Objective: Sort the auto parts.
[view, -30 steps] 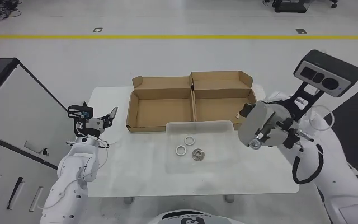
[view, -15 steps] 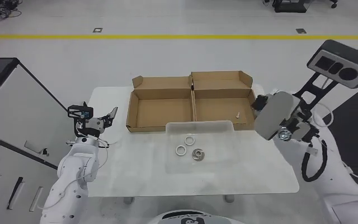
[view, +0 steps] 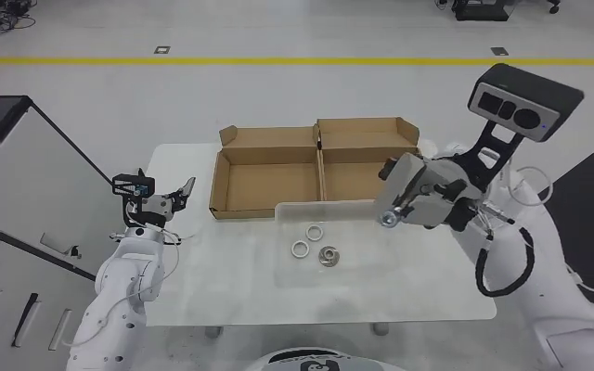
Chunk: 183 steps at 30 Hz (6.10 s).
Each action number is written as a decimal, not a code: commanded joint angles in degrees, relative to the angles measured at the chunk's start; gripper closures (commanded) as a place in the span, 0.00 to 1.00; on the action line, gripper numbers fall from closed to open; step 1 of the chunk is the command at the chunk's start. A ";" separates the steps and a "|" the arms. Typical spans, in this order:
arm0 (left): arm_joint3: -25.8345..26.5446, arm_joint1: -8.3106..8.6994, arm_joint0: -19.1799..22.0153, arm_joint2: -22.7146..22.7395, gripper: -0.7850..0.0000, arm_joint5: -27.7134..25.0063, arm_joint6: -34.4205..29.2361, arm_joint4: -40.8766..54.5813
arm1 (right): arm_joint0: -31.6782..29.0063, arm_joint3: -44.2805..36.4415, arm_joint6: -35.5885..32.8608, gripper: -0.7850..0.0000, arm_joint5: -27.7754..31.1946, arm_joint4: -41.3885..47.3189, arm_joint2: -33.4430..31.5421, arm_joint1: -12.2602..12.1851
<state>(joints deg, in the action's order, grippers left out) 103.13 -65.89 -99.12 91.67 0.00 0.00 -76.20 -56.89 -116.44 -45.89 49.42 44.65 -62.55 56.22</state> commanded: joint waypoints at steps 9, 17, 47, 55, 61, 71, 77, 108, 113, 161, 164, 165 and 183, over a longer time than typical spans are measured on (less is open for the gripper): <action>0.00 0.00 0.00 0.00 0.00 0.00 0.00 0.00 | -1.77 -2.27 1.49 1.00 1.23 4.79 0.28 0.74; 0.00 0.00 0.00 0.00 0.00 0.00 0.00 0.00 | -1.77 -2.27 1.49 1.00 1.23 4.79 0.28 0.74; 0.00 0.00 0.00 0.00 0.00 0.00 0.00 0.00 | -1.87 -2.33 1.72 1.00 0.96 4.73 0.25 0.75; 0.00 0.00 0.00 0.00 0.00 0.00 0.00 0.00 | -3.99 -3.39 3.20 1.00 -3.17 2.11 -1.68 1.10; 0.00 0.00 0.00 0.00 0.00 0.00 0.00 0.00 | -4.19 -3.48 2.73 1.00 -3.83 1.92 -1.97 1.19; 0.00 0.00 0.00 0.00 0.00 0.00 0.00 0.00 | -4.19 -3.48 2.73 1.00 -3.83 1.92 -1.97 1.19; 0.00 0.00 0.00 0.00 0.00 0.00 0.00 0.00 | -4.19 -3.48 2.73 1.00 -3.83 1.92 -1.97 1.19; 0.00 0.00 0.00 0.00 0.00 0.00 0.00 0.00 | 6.37 24.96 -28.43 1.00 -22.14 -34.06 -17.43 -2.92; 0.00 0.00 0.00 0.00 0.00 0.00 0.00 0.00 | 14.76 29.66 -29.89 1.00 -20.92 -48.36 -8.40 -2.61; 0.00 0.00 0.00 0.00 0.00 0.00 0.00 0.00 | 34.00 46.57 -26.46 1.00 -30.93 -86.64 32.72 4.60; 0.00 0.00 0.00 0.00 0.00 0.00 0.00 0.00 | 35.16 49.79 -26.13 1.00 -31.27 -89.17 35.59 6.57; 0.00 0.00 0.00 0.00 0.00 0.00 0.00 0.00 | 35.53 50.90 -25.94 1.00 -31.49 -89.86 36.39 7.22; 0.00 0.00 0.00 0.00 0.00 0.00 0.00 0.00 | 38.23 71.04 -20.90 1.00 -28.65 -94.50 42.82 16.18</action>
<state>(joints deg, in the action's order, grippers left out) 103.13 -65.89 -99.12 91.67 0.00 0.00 -76.20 -18.67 -46.46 -67.14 20.48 -49.80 -19.80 72.11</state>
